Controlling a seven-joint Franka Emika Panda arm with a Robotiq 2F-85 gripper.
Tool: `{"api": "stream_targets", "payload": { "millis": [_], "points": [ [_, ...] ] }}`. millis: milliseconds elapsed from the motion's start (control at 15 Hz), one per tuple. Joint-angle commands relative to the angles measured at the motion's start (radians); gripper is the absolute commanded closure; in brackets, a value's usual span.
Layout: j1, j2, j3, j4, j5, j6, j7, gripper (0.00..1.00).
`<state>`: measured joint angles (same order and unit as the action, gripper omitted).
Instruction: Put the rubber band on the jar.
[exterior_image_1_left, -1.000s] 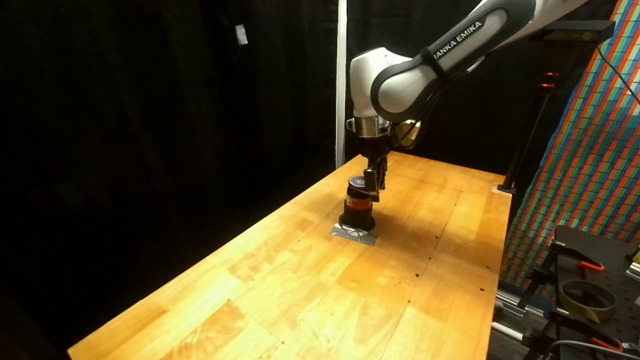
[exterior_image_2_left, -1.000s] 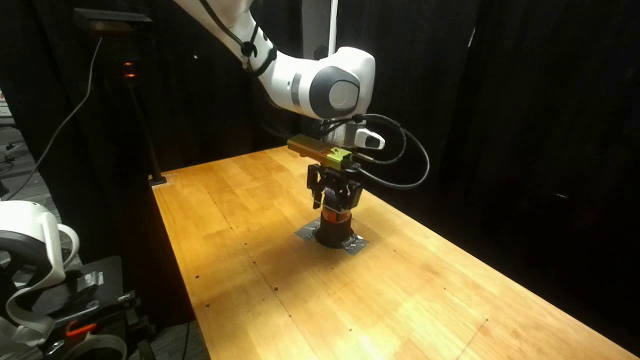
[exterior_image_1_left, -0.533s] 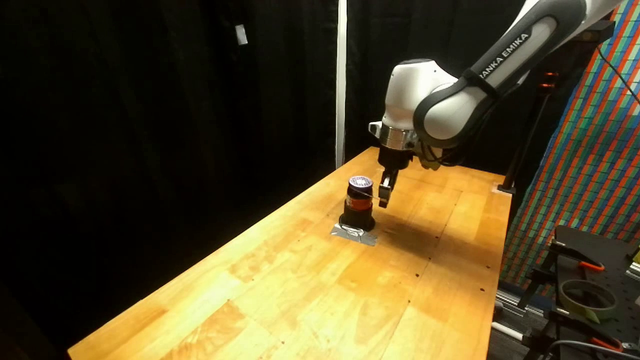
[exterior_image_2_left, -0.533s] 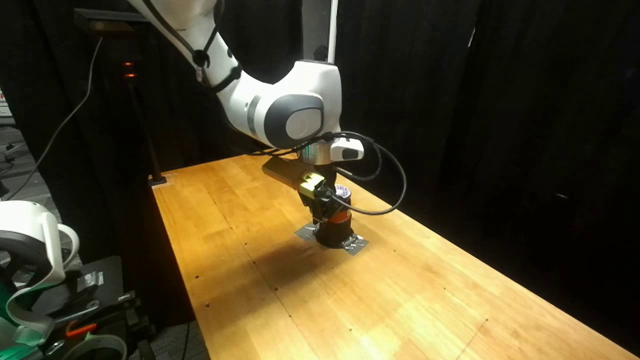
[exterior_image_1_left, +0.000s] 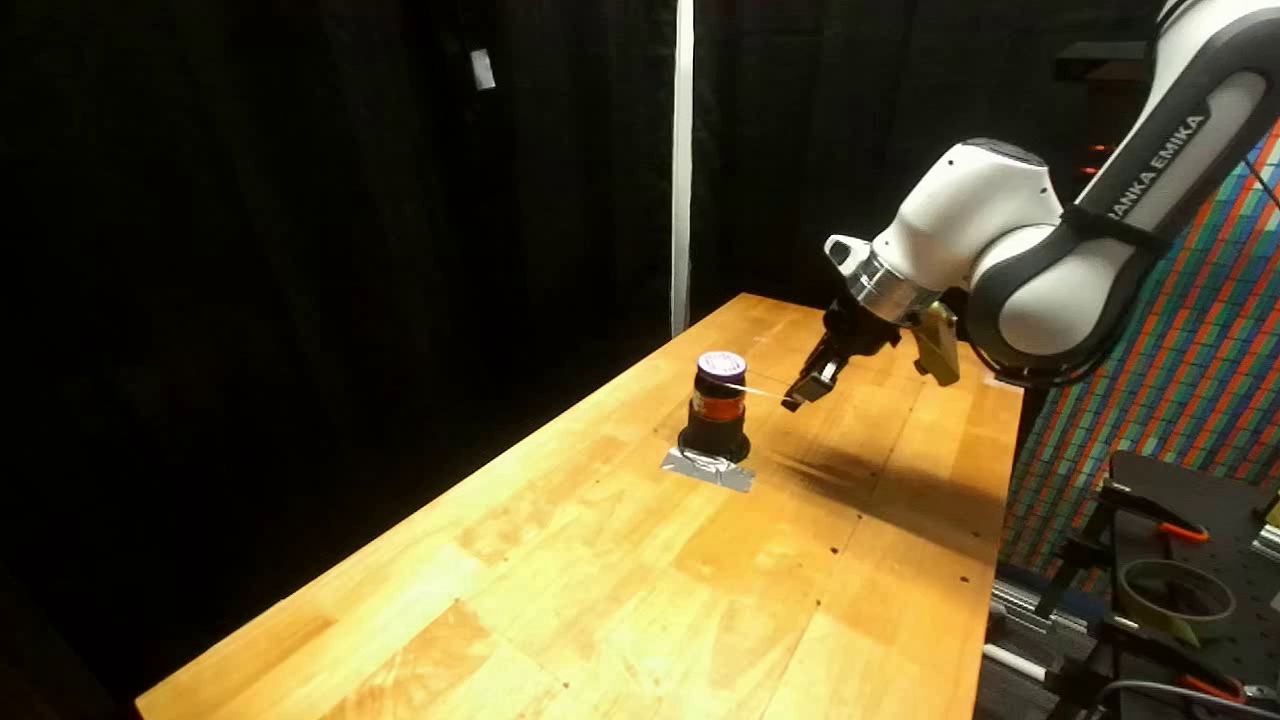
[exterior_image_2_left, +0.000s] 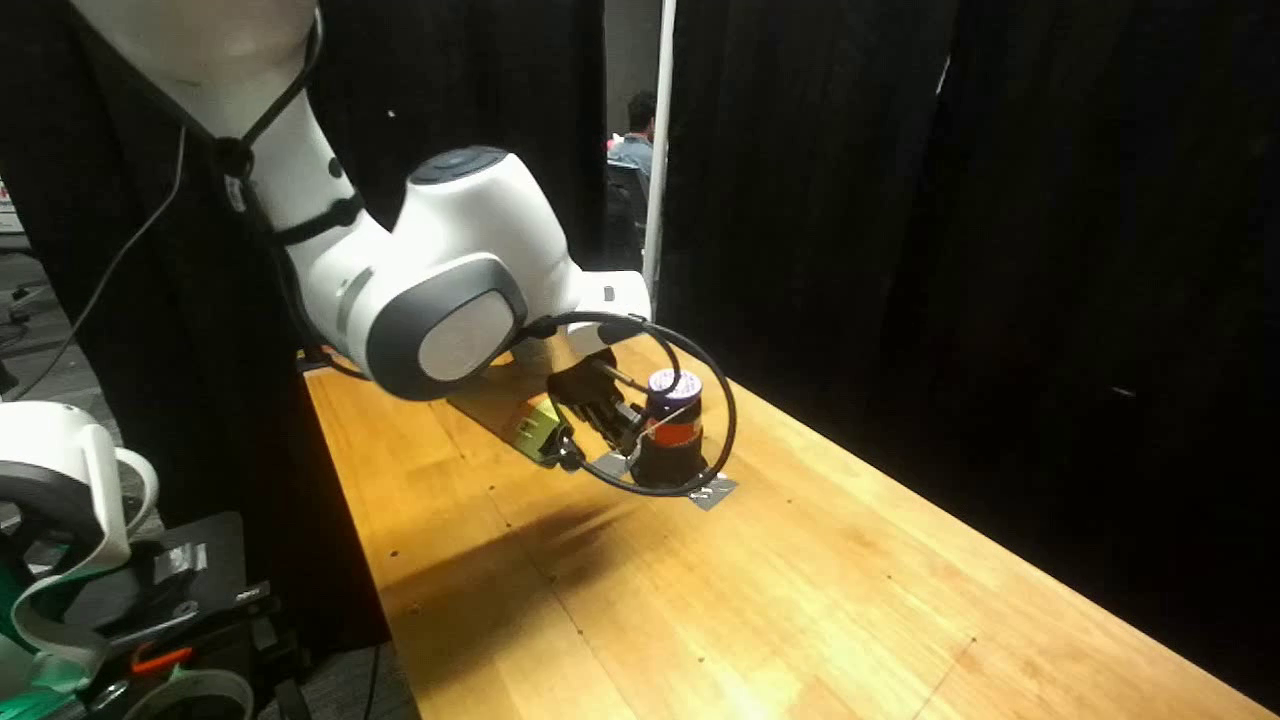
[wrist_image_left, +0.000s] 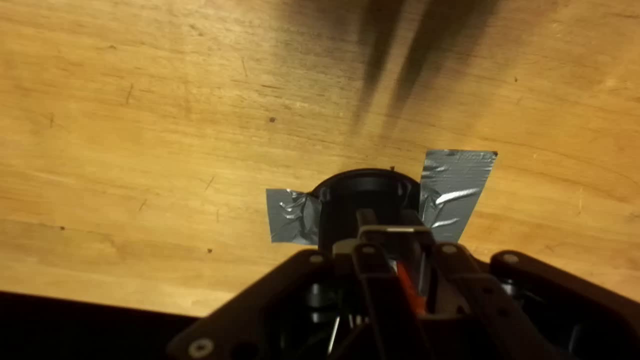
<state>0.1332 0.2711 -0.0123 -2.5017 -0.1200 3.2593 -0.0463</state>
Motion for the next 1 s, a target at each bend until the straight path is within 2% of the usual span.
{"api": "stream_targets", "payload": {
  "millis": [0,133,200,467,733,800,933],
  "points": [
    [0.045,-0.032,-0.067,-0.138,-0.007,0.285,-0.038,0.81],
    [0.033,0.01,-0.06,-0.17,-0.013,0.455,-0.061,0.81],
    [-0.003,0.035,-0.024,-0.184,-0.008,0.532,-0.092,0.83],
    [-0.046,0.164,0.002,-0.201,-0.062,0.825,-0.114,0.81],
    [-0.097,0.353,-0.011,-0.127,-0.146,1.108,-0.155,0.81],
    [-0.168,0.272,0.047,-0.064,-0.173,0.979,-0.167,0.81],
    [-0.228,0.315,0.091,-0.005,-0.205,0.966,-0.204,0.79]
  ]
}}
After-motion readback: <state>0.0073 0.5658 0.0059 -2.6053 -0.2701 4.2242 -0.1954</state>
